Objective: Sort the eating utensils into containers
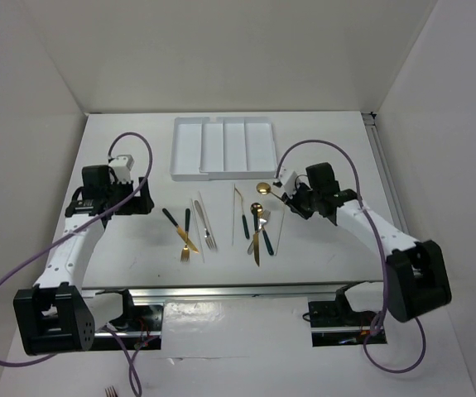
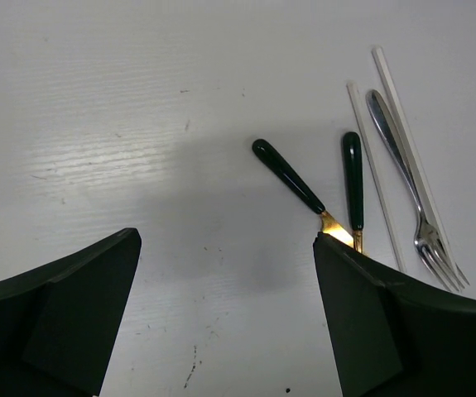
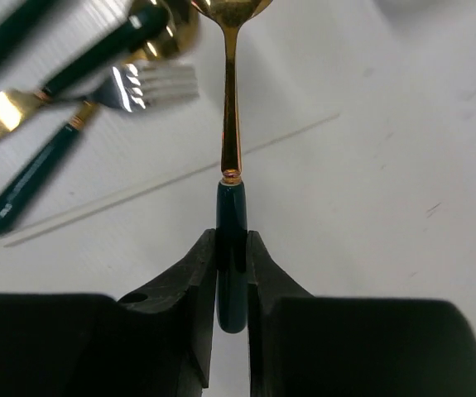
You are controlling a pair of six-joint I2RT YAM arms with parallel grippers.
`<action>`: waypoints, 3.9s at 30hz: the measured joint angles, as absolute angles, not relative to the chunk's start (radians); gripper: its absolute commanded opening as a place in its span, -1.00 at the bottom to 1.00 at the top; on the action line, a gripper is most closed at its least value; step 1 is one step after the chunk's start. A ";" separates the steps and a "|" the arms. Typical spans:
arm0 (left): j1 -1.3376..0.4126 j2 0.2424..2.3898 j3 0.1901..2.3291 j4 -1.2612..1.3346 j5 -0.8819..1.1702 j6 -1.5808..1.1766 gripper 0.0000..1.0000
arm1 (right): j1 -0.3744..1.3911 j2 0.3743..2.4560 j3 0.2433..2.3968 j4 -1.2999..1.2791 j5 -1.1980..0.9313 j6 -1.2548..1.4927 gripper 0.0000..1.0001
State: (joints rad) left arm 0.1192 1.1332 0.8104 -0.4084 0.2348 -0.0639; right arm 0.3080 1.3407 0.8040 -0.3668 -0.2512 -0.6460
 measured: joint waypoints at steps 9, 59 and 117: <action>0.119 1.115 0.813 -0.385 -0.008 -0.186 1.00 | 0.469 1.300 0.879 -0.215 -0.316 -0.516 -1.00; 0.119 1.174 1.008 -0.505 -0.021 -0.104 1.00 | 0.404 2.344 1.857 -0.149 -0.281 0.436 -1.00; 0.075 1.044 0.920 -0.539 0.188 -0.028 1.00 | 0.571 1.526 0.994 -0.552 -0.253 -0.232 -0.15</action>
State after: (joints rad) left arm 0.0750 1.0443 0.9199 -0.5392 0.1879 -0.0277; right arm 0.5713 1.5261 0.9943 -0.5522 -0.2527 -0.2321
